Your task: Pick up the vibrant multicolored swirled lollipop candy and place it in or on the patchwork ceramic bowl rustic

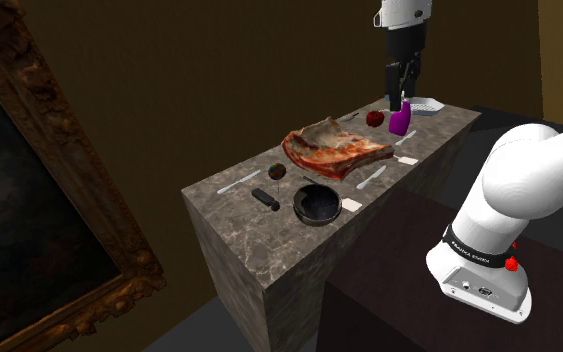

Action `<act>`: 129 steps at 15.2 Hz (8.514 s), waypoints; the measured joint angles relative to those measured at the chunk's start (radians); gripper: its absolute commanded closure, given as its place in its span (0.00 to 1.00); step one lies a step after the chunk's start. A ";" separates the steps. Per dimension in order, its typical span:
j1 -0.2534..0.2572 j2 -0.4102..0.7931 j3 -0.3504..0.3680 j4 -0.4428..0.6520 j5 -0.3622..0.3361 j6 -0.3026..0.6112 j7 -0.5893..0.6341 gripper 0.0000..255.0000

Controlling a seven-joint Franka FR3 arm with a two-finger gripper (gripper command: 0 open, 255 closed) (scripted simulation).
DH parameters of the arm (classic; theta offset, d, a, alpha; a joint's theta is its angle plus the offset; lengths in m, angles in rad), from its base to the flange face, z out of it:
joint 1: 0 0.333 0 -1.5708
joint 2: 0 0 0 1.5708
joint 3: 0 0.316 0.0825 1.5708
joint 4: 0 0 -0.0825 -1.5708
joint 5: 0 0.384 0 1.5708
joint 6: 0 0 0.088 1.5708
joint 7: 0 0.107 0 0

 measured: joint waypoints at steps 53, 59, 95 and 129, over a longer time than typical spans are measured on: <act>0.016 1.360 0.040 0.541 0.075 1.022 0.292 0.00; 0.017 1.360 0.040 0.541 0.075 1.022 0.292 1.00; 0.016 1.118 0.042 0.617 0.078 0.704 0.291 1.00; 0.039 0.575 0.066 -0.132 0.093 0.909 0.329 1.00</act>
